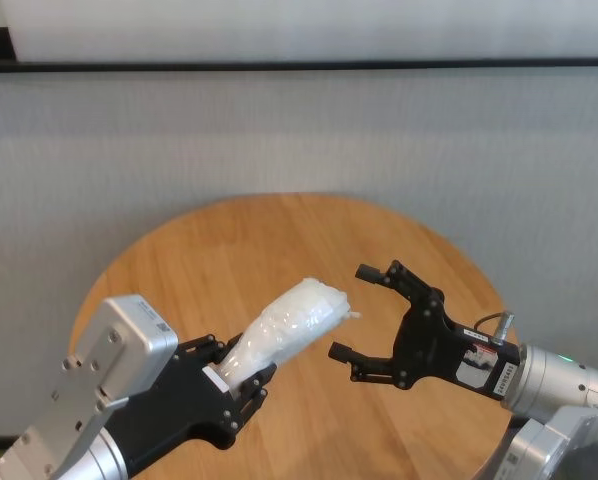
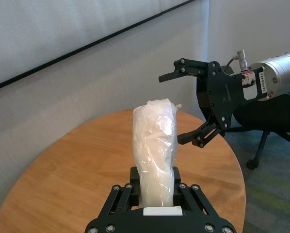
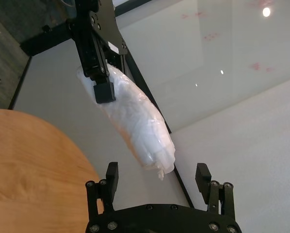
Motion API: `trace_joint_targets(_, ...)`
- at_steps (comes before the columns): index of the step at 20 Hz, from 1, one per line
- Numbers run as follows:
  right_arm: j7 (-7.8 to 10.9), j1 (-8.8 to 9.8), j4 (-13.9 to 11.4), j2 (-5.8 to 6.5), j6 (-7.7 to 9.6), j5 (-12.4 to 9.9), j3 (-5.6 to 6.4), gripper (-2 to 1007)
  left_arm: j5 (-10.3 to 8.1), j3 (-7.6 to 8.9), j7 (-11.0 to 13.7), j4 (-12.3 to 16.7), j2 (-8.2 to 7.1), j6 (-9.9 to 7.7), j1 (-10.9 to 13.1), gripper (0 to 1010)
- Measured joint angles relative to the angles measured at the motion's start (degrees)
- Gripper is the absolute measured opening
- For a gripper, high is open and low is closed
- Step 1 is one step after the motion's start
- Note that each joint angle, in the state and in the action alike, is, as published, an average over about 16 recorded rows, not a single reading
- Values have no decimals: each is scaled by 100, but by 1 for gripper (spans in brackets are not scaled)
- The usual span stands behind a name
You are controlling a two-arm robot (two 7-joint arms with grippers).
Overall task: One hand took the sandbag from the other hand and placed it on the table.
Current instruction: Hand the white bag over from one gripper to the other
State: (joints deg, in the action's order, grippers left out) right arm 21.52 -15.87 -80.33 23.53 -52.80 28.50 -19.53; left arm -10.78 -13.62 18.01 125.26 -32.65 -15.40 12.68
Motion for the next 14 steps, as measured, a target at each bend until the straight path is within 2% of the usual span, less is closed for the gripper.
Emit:
trace_joint_targets(7,-92,-42,5,39,-39,87,-102,1000,0,0,0,0,0,0,0,383)
trace_joint_targets(14,-240,-112,38,19,-110,299,-213,1000,0,0,0,0,0,0,0,383)
